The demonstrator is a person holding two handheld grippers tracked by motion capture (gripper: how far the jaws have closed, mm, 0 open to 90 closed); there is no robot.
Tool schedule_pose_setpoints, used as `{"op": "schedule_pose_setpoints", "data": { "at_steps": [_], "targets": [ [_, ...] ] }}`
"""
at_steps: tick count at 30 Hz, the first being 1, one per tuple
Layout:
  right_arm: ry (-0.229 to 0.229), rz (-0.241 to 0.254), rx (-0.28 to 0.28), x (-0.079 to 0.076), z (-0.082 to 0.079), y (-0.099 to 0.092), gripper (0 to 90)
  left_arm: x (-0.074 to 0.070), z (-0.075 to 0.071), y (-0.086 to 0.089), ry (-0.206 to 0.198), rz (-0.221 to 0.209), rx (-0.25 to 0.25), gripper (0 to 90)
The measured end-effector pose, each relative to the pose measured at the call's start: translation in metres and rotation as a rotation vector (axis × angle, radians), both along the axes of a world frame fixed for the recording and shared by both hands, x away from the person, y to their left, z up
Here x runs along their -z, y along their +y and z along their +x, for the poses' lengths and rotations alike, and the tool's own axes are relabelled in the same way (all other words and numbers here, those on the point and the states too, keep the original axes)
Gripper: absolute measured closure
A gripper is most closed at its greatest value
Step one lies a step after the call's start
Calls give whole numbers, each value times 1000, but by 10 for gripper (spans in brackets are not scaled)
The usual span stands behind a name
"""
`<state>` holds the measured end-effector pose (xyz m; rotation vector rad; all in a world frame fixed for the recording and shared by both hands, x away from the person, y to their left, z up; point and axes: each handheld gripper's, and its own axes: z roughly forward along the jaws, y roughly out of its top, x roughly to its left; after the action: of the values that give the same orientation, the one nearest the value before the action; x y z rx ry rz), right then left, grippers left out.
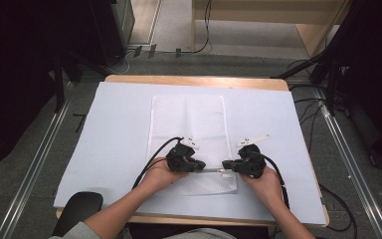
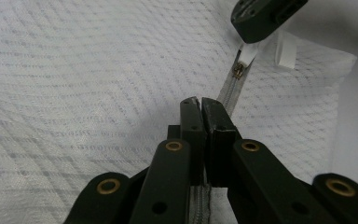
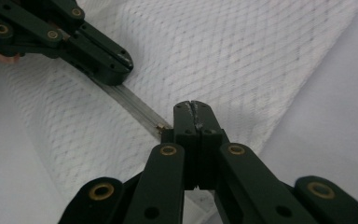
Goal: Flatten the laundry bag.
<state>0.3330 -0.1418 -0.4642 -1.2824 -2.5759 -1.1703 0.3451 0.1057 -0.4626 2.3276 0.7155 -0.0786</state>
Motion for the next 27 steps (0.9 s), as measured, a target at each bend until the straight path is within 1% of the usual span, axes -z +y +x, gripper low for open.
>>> {"op": "schedule_pose_setpoints", "data": {
  "at_steps": [2,3,4,7,9,11,13,14,16,18,20,21,23,25,27],
  "targets": [
    [-7,-17,-1,0,2,0,900,0,0,0,-1,-1,1,892],
    [1,-31,-6,2,3,1,900,0,0,0,-1,0,-1,892],
    [12,-35,-9,3,4,2,900,0,0,0,2,-3,-3,892],
    [25,-30,-31,5,2,3,900,0,0,0,0,-2,-3,893],
    [49,-14,-40,6,1,2,900,0,0,0,0,-4,-2,895],
    [86,5,-48,7,0,0,900,1,0,1,1,-6,1,897],
    [113,33,-59,8,0,-2,900,1,0,1,0,-7,2,897],
    [136,46,-58,8,-1,-3,900,1,0,1,-1,-8,1,898],
    [139,40,-68,8,-1,-3,900,0,0,0,-1,-4,0,897],
    [107,16,-71,5,-4,-5,900,0,0,0,2,1,-3,897],
    [97,3,-64,4,-7,-7,900,0,1,-1,10,-1,-7,897],
    [103,2,-59,5,-7,-7,900,0,1,-1,13,-2,-8,897],
    [121,18,-63,7,-6,-6,900,0,1,-2,9,0,-6,897],
    [130,30,-61,7,-6,-3,900,0,1,-2,9,0,-5,897],
    [134,47,-72,7,-7,-1,900,0,1,-1,13,-3,-7,896]
  ]
}}
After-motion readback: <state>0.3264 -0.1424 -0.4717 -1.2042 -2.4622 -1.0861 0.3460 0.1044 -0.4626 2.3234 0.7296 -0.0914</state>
